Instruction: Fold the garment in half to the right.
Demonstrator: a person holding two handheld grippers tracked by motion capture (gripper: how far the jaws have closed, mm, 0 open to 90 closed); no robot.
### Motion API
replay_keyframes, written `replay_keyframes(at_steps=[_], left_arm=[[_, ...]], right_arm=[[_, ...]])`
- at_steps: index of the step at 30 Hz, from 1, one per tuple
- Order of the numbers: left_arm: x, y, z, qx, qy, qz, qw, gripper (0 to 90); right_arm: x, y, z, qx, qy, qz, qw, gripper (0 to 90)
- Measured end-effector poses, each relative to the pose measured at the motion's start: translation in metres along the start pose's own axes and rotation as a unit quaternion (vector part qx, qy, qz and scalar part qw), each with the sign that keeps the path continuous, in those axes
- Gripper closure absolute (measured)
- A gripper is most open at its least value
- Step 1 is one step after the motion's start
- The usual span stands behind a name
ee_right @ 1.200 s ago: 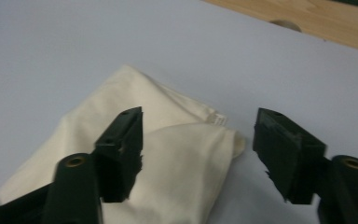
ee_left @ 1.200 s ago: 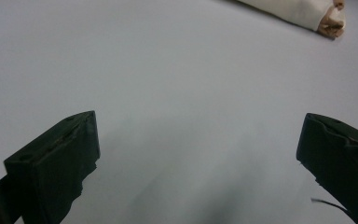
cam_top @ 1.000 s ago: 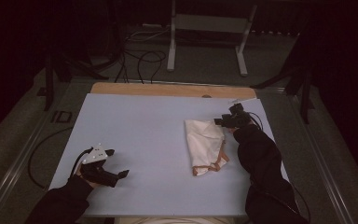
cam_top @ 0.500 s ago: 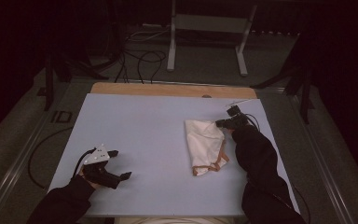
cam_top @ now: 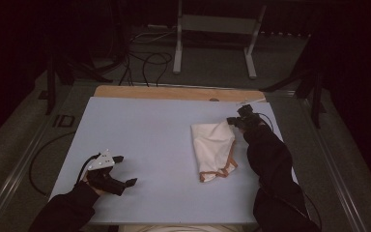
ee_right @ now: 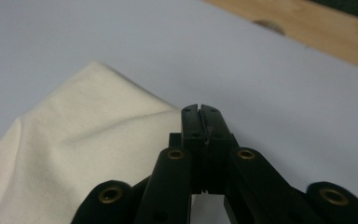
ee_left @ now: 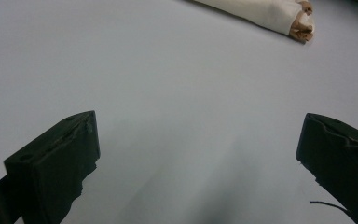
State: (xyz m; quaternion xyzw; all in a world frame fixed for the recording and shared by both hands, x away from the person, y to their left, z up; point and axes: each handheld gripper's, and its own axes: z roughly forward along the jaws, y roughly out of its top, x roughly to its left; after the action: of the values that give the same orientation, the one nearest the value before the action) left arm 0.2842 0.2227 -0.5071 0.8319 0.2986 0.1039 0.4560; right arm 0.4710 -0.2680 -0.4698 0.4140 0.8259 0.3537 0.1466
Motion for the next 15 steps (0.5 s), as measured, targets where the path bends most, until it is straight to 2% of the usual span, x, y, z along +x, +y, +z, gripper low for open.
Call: replay_keyframes(at_steps=[6,8,15], left_arm=[[0.0,0.0,-0.001,-0.001,0.001,0.0,1.0,0.2],[0.0,0.0,0.0,-0.001,0.002,0.0,1.0,0.2],[0.001,0.0,0.0,-0.001,0.002,0.0,1.0,0.2]], right_arm=[[-0.002,0.001,-0.007,-0.026,-0.002,0.001,0.9997,90.0],[-0.002,0.001,-0.008,-0.029,-0.011,-0.002,0.9995,90.0],[-0.008,-0.006,0.003,-0.006,-0.02,0.008,0.9998,90.0]])
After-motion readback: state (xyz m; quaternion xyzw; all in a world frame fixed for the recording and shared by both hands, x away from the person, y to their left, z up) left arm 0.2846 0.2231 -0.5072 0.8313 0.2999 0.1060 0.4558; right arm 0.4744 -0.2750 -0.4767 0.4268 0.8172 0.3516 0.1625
